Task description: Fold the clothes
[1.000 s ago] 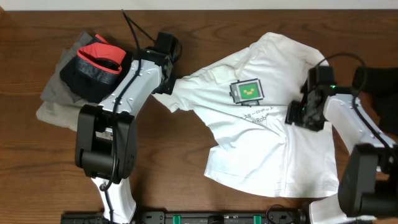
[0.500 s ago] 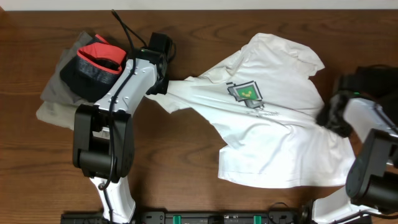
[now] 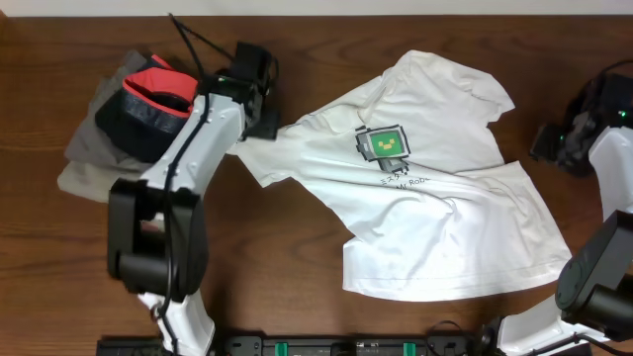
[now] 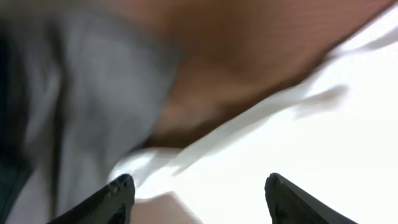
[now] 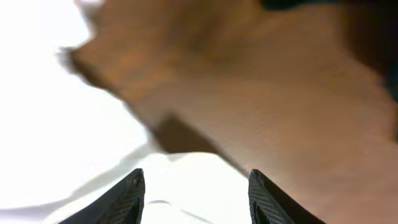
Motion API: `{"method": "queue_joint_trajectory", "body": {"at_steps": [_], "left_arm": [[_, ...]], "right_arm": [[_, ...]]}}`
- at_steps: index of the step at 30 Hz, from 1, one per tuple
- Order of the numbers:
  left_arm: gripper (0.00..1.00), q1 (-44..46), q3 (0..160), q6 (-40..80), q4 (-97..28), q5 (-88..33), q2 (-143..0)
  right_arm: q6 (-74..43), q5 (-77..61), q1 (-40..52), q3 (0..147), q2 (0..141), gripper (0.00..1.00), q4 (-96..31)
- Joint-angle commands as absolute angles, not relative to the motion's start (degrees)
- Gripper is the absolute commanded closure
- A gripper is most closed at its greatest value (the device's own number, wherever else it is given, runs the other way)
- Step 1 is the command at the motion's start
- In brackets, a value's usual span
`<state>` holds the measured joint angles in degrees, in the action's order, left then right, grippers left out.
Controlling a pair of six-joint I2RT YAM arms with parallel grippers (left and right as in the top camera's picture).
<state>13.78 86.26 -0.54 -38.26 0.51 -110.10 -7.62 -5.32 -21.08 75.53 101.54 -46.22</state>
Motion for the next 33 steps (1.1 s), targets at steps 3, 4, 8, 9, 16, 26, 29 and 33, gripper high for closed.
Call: {"method": "queue_joint_trajectory", "body": {"at_steps": [3,4,8,9,16,26,29,33], "left_arm": [[0.32,16.9,87.7,-6.9,-29.5,-20.6,-107.9],[0.32,17.7,87.7,-7.6,-28.1,-20.5,-108.7],[0.31,20.7,87.7,-12.8,-23.1,-20.5,-114.1],[0.32,21.3,87.7,-14.1,-21.8,-20.5,-115.5],[0.32,24.4,87.7,-17.8,-15.6,-19.9,-120.6],[0.42,26.4,87.7,-23.1,-12.2,-19.9,-124.3],[0.43,26.5,87.7,-23.1,-12.0,-19.9,-125.1],[0.50,26.5,87.7,-23.1,-10.6,-19.9,-125.2]], "right_arm": [[-6.8,-19.7,-20.2,76.3,101.5,0.44,-49.3],[-6.8,-19.7,-19.9,76.3,101.5,0.44,-49.8],[-6.8,-19.7,-18.4,76.3,101.5,0.43,-51.2],[-6.8,-19.7,-18.0,76.3,101.5,0.43,-51.2],[-6.7,-19.3,-14.9,76.3,101.5,0.42,-51.2],[-6.7,-17.7,-11.9,76.2,101.5,0.41,-51.7],[-6.7,-16.7,-11.6,76.2,101.5,0.41,-52.3],[-6.8,-15.7,-11.6,76.2,101.5,0.41,-52.4]]}}
